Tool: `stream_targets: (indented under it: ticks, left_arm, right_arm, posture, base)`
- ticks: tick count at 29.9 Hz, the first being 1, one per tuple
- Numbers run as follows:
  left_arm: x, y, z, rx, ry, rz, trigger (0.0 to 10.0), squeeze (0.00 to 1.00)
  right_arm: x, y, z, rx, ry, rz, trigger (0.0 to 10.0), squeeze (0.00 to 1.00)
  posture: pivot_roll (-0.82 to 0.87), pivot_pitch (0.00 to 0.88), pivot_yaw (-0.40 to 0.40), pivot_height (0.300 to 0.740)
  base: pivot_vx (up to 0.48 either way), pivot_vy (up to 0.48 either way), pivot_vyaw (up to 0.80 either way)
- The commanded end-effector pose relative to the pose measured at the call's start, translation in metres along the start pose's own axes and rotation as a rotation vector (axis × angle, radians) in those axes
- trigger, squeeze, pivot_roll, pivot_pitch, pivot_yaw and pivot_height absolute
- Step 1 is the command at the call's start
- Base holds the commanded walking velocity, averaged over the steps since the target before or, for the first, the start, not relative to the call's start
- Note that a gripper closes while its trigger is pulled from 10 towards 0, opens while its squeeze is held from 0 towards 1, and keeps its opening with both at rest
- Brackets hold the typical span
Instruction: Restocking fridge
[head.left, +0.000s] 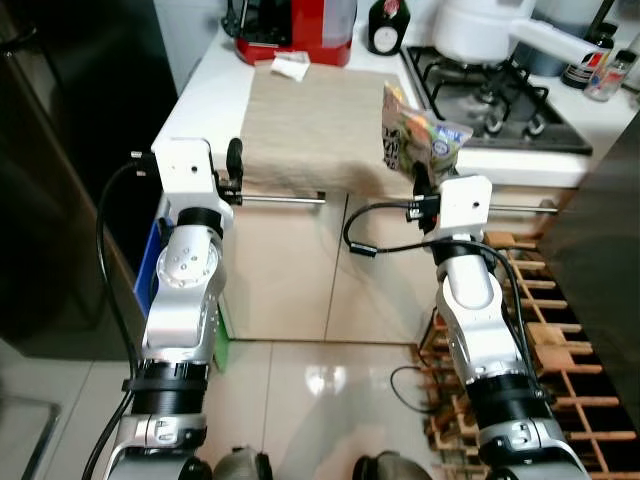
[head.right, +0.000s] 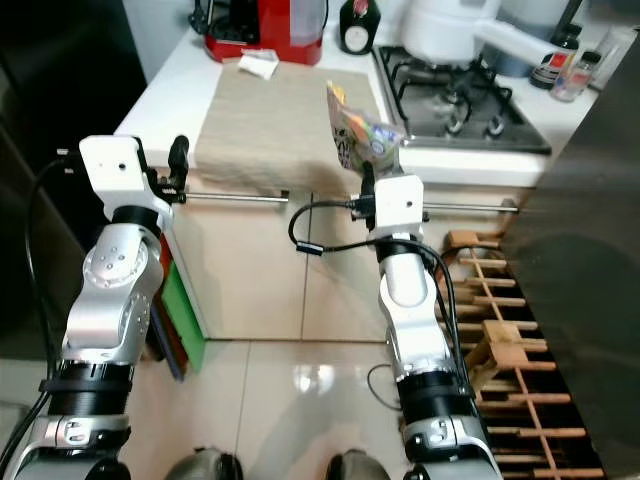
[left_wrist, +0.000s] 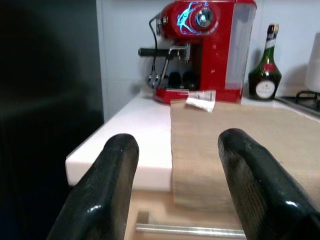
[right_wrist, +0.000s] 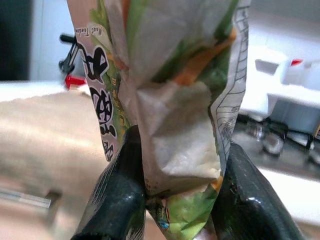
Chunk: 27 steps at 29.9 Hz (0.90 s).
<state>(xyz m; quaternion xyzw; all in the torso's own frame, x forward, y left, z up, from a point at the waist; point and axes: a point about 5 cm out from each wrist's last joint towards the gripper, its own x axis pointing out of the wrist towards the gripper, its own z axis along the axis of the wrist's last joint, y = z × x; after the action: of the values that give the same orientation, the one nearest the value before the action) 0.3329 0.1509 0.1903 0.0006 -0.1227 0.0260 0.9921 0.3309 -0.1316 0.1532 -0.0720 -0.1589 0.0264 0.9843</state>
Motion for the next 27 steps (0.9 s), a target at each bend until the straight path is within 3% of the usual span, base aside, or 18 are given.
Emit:
stream_targets:
  ticks: [1, 27]
  left_arm:
    - [0.0018, -0.0007, 0.0009, 0.007, -0.003, 0.002, 10.0, 0.00]
    - [0.0058, -0.0064, 0.0010, 0.006, 0.002, -0.018, 10.0, 0.00]
  right_arm:
    - [0.0025, -0.0010, 0.0037, 0.020, -0.018, -0.010, 0.0, 0.00]
    - [0.0011, 0.0018, -0.0007, 0.031, 0.001, 0.003, 0.0, 0.00]
  posture:
    - [0.01, 0.010, -0.005, 0.740]
    - [0.00, 0.011, 0.016, 0.740]
  base:
    - [-0.281, 0.000, 0.00]
    - [-0.311, 0.000, 0.00]
